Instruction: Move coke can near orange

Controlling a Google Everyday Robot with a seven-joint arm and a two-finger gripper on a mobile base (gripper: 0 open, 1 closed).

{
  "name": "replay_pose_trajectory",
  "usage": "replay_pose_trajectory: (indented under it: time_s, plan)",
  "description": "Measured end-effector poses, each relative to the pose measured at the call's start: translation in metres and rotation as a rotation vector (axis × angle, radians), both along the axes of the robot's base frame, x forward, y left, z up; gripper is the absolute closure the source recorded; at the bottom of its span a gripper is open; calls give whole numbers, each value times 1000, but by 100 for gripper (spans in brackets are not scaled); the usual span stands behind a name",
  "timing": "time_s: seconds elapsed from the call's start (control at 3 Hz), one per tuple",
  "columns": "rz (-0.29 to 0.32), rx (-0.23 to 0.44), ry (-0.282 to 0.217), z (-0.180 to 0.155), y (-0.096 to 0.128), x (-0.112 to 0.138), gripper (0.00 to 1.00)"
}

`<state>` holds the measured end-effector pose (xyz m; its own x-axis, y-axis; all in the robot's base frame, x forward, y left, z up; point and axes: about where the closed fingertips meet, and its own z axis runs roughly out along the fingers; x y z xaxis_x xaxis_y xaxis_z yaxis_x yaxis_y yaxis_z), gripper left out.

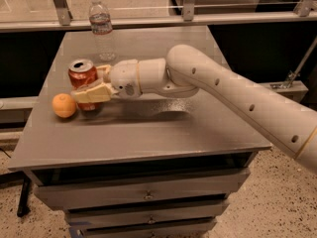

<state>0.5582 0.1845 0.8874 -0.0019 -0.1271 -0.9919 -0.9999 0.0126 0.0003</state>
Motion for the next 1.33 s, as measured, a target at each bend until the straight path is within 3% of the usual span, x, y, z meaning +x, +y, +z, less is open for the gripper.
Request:
replay_pose_trajectory:
  time_s: [0.67, 1.0, 1.33]
  plan:
    - [45, -6, -51, -3, 5, 5, 14]
    - [61, -11, -66, -5, 6, 8, 0]
    - [75, -22, -74, -9, 4, 9, 0]
